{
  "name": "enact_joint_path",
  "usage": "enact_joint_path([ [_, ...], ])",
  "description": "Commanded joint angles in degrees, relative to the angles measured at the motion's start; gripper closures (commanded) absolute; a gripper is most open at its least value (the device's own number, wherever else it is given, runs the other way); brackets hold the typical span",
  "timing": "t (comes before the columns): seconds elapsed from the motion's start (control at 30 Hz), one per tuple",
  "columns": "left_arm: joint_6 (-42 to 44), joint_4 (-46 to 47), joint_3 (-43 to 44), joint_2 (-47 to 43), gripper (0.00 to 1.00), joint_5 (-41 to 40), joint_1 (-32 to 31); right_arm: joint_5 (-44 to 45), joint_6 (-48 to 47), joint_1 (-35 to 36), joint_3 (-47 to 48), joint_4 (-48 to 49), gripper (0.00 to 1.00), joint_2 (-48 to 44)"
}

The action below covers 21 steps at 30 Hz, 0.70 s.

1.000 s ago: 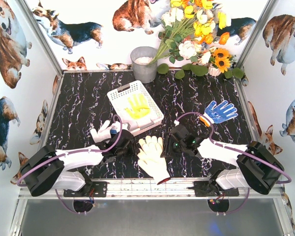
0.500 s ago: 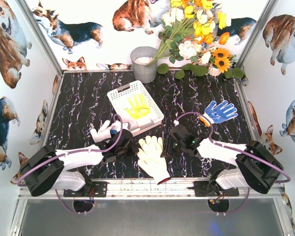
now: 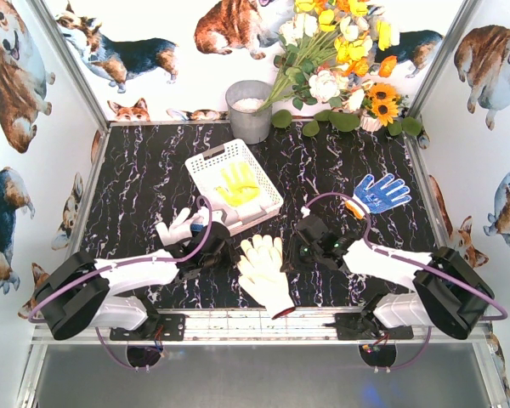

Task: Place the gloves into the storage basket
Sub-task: Pair the glove with the glove.

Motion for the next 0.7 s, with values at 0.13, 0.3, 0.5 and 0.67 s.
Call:
enact_joint_path([
  [0.13, 0.7, -0.8, 1.2, -4.8, 1.0, -1.2, 0.4, 1.0, -0.9, -0.2, 2.2, -1.6, 0.95, -4.8],
  [0.3, 0.6, -3.1, 2.8, -5.5, 1.0, -1.6, 0.4, 0.4, 0.1, -0.2, 2.1, -0.8, 0.99, -6.2],
  [0.5, 1.1, -4.0, 4.0, -6.2, 1.0, -2.2, 0.4, 0.3, 0.8, -0.2, 2.1, -0.6, 1.0, -8.1],
  [0.67, 1.8, -4.9, 4.3, -6.2, 1.0, -3.0, 0.4, 1.1, 1.4, -0.2, 1.9, -0.4, 1.0, -8.4],
])
